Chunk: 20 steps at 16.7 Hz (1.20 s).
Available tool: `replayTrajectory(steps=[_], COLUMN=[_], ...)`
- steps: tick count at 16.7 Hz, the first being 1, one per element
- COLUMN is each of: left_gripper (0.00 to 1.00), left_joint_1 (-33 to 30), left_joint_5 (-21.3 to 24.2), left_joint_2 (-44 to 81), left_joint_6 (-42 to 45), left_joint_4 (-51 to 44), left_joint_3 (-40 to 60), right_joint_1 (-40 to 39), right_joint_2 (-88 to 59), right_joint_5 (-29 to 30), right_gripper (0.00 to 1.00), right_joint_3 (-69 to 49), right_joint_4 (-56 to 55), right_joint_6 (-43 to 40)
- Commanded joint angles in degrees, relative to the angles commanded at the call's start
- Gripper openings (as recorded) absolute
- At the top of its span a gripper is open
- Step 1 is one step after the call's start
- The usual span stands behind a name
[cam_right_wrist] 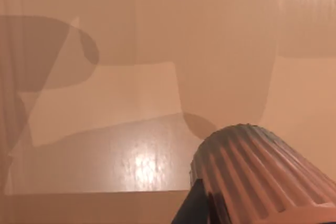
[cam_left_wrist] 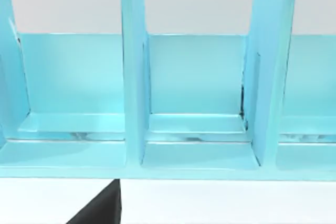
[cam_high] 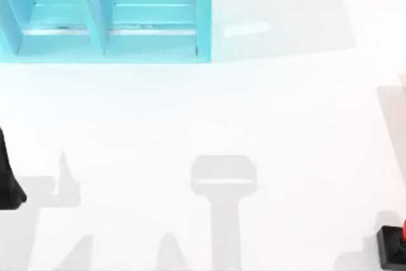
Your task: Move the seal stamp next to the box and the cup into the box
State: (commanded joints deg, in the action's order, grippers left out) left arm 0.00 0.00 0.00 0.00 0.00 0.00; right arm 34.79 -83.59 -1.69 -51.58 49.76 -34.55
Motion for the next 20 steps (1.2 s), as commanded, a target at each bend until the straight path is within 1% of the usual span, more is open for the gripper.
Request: replayTrajectory(steps=[2,6,19,20], left_gripper=[1.00,1.00,1.00,1.00], left_joint_1=[0.00,0.00,0.00,0.00], left_joint_5=[0.00,0.00,0.00,0.00], left_joint_2=[0.00,0.00,0.00,0.00], left_joint_6=[0.00,0.00,0.00,0.00], left_joint_4=[0.00,0.00,0.00,0.00], left_joint_3=[0.00,0.00,0.00,0.00], right_joint_1=[0.02,0.00,0.00,0.00], right_joint_2=[-0.69,-0.81,-0.81,-0.81], right_joint_5=[-0.01,-0.03,-0.03,-0.03], right_gripper=[0.00,0.00,0.98,1.00], right_joint_3=[1.55,1.77,1.77,1.77], right_joint_4=[-2.11,-2.33,-2.33,-2.33], right_joint_6=[-0.07,-0.09,-0.09,-0.09])
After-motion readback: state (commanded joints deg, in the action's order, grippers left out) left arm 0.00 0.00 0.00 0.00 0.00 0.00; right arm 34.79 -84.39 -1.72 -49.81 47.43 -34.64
